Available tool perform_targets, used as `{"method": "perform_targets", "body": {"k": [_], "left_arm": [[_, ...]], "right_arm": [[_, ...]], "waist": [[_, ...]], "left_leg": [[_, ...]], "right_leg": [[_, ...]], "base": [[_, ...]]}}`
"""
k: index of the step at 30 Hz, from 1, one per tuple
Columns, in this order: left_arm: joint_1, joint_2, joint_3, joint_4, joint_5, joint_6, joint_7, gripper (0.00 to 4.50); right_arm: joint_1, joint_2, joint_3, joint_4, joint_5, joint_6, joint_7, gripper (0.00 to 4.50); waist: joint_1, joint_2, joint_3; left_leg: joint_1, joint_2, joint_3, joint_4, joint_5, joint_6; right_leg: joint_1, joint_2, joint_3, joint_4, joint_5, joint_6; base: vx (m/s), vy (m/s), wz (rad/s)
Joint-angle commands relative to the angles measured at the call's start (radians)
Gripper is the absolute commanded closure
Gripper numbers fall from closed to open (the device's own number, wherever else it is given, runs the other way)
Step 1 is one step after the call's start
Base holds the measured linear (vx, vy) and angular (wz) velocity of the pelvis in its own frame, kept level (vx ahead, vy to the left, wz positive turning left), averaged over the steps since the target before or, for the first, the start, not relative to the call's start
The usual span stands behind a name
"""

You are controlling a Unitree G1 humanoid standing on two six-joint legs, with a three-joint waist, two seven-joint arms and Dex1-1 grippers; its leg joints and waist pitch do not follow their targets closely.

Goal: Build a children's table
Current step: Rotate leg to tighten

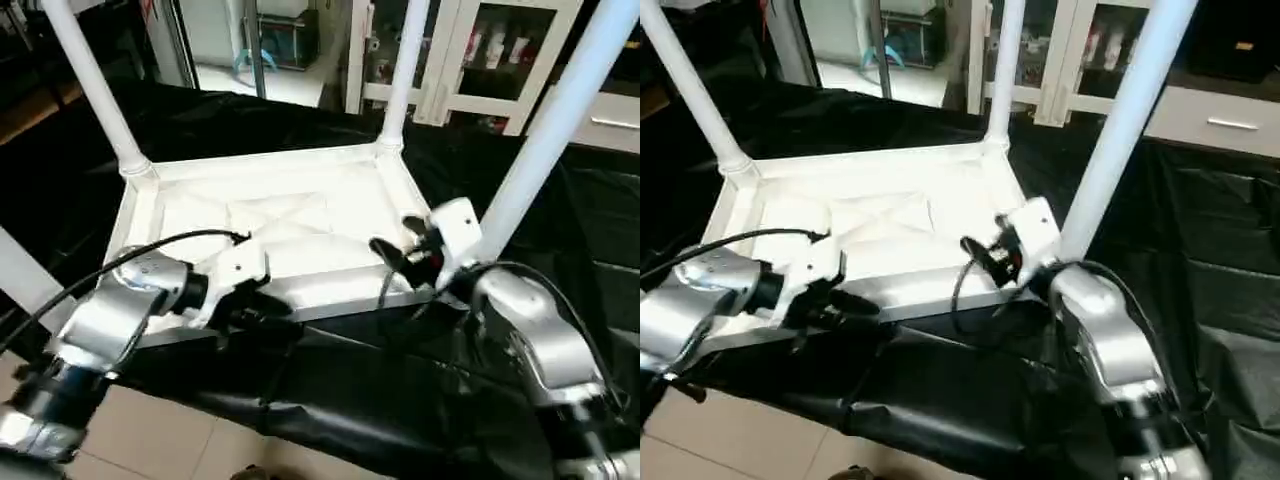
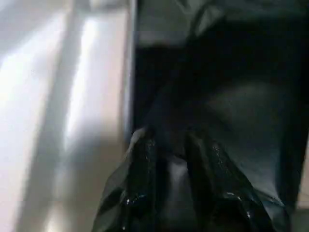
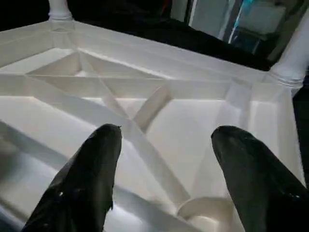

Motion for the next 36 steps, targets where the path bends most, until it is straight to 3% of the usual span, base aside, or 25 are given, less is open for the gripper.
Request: {"method": "perform_targets", "body": {"k": [1, 7, 10, 12, 15, 19, 21, 24, 27, 31, 36], "left_arm": [[0.02, 0.005, -0.031, -0.043, 0.034, 0.057, 0.028, 3.36], [0.039, 0.01, -0.083, 0.053, 0.219, 0.078, 0.229, 3.36], [0.017, -0.002, -0.072, 0.101, 0.255, 0.061, 0.335, 3.36], [-0.021, -0.022, -0.055, 0.164, 0.284, 0.034, 0.436, 3.36], [-0.05, -0.038, -0.047, 0.229, 0.309, -0.014, 0.506, 3.36], [-0.06, -0.061, -0.037, 0.248, 0.305, -0.034, 0.531, 3.36], [-0.072, -0.093, -0.035, 0.267, 0.296, -0.062, 0.555, 3.36], [-0.088, -0.134, -0.038, 0.283, 0.273, -0.085, 0.581, 3.36], [-0.092, -0.18, -0.006, 0.25, 0.229, -0.08, 0.587, 3.36], [-0.065, -0.216, 0.084, 0.191, 0.112, -0.245, 0.561, 3.36], [0.036, -0.234, 0.2, 0.132, 0.057, -0.256, 0.652, 3.36]], "right_arm": [[-0.019, 0.013, -0.021, 0.038, -0.025, -0.013, -0.05, 1.24], [-0.031, 0.034, -0.048, 0.105, -0.075, -0.019, -0.161, 1.24], [-0.027, 0.032, -0.056, 0.118, -0.08, -0.033, -0.161, 1.24], [-0.029, 0.023, -0.061, 0.13, -0.098, -0.033, -0.181, 1.24], [-0.041, 0.013, -0.088, 0.159, -0.108, -0.039, -0.222, 1.24], [-0.047, 0.006, -0.098, 0.175, -0.117, -0.038, -0.239, 1.24], [-0.053, -0.006, -0.115, 0.193, -0.123, -0.036, -0.256, 1.24], [-0.06, -0.03, -0.131, 0.213, -0.128, -0.047, -0.259, 1.24], [-0.071, -0.067, -0.157, 0.241, -0.132, -0.061, -0.262, 1.24], [-0.084, -0.125, -0.207, 0.29, -0.139, -0.077, -0.27, 1.24], [-0.087, -0.176, -0.245, 0.336, -0.148, -0.08, -0.304, 1.24]], "waist": [[-0.007, -0.003, -0.065], [-0.014, -0.005, -0.066], [-0.014, -0.006, -0.066], [-0.01, -0.005, -0.064], [-0.007, -0.005, -0.066], [-0.003, -0.005, -0.07], [0.004, -0.007, -0.076], [0.006, -0.006, -0.078], [0.011, -0.012, -0.076], [0.01, -0.015, -0.074], [0.004, -0.024, -0.073]], "left_leg": [[0.016, 0.046, -0.019, -0.081, -0.135, -0.009], [0.015, 0.042, -0.022, -0.079, -0.144, -0.008], [0.017, 0.042, -0.02, -0.079, -0.177, -0.015], [0.026, 0.042, -0.018, -0.08, -0.221, -0.025], [0.022, 0.042, -0.022, -0.083, -0.237, -0.031], [0.021, 0.042, -0.023, -0.082, -0.207, -0.036], [0.017, 0.041, -0.022, -0.076, -0.15, -0.023], [0.012, 0.037, -0.02, -0.069, -0.113, 0.001], [0.01, 0.039, -0.019, -0.069, -0.129, 0.012], [0.007, 0.04, -0.02, -0.07, -0.154, 0.015], [0.002, 0.041, -0.019, -0.067, -0.137, 0.038]], "right_leg": [[0.044, -0.038, 0.042, -0.051, -0.13, -0.224], [0.047, -0.035, 0.043, -0.057, -0.15, -0.203], [0.043, -0.033, 0.043, -0.06, -0.177, -0.196], [0.034, -0.029, 0.044, -0.066, -0.205, -0.197], [0.038, -0.032, 0.043, -0.067, -0.229, -0.179], [0.038, -0.032, 0.042, -0.063, -0.191, -0.179], [0.042, -0.031, 0.041, -0.051, -0.092, -0.195], [0.047, -0.031, 0.039, -0.047, -0.038, -0.216], [0.049, -0.036, 0.039, -0.052, -0.072, -0.222], [0.051, -0.036, 0.037, -0.057, -0.111, -0.222], [0.054, -0.036, 0.033, -0.055, -0.117, -0.213]], "base": [[0.0, 0.0, 0.0], [0.0, 0.0, 0.0], [0.0, 0.0, 0.0], [0.0, 0.0, 0.0], [0.0, 0.0, 0.0], [0.0, 0.0, 0.0], [0.0, 0.0, 0.0], [0.0, 0.0, 0.0], [0.0, 0.0, 0.0], [0.0, 0.0, 0.0], [0.0, 0.0, 0.0]]}}
